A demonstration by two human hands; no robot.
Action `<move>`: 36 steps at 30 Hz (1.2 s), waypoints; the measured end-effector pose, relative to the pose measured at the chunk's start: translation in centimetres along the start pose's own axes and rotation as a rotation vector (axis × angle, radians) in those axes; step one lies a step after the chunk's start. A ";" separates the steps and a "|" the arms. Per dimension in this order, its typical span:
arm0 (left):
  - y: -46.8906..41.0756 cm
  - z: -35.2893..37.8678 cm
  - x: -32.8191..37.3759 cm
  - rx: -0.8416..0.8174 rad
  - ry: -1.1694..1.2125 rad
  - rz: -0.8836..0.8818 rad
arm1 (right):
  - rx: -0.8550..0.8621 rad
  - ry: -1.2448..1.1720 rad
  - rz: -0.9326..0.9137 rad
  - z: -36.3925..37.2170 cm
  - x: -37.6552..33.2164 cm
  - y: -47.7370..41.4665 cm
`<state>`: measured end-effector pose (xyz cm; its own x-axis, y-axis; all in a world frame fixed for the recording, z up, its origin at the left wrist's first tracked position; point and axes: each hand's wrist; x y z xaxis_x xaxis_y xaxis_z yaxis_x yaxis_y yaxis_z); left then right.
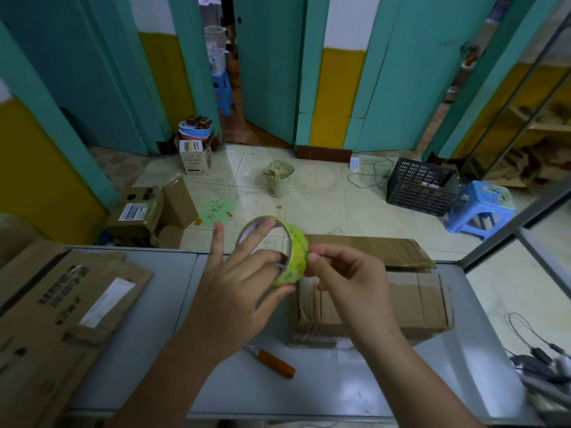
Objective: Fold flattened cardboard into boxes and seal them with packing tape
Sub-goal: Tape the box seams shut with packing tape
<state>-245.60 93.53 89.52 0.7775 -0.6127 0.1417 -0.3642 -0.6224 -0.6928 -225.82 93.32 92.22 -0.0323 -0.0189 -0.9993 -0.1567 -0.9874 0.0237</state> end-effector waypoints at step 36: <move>0.5 0.4 -0.5 -0.130 0.038 0.186 | -0.239 0.124 -0.004 -1.9 2.0 -1.3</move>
<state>-245.92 93.71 88.80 0.6718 -0.7392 0.0477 -0.5648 -0.5528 -0.6127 -223.79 94.26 90.11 0.0913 -0.0199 -0.9956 0.0812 -0.9963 0.0273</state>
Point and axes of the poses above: each hand's wrist, its own y-axis away from the middle knuckle, its own z-axis out of the palm, x = y × z, and after that the axes turned 4 degrees about x, right-handed
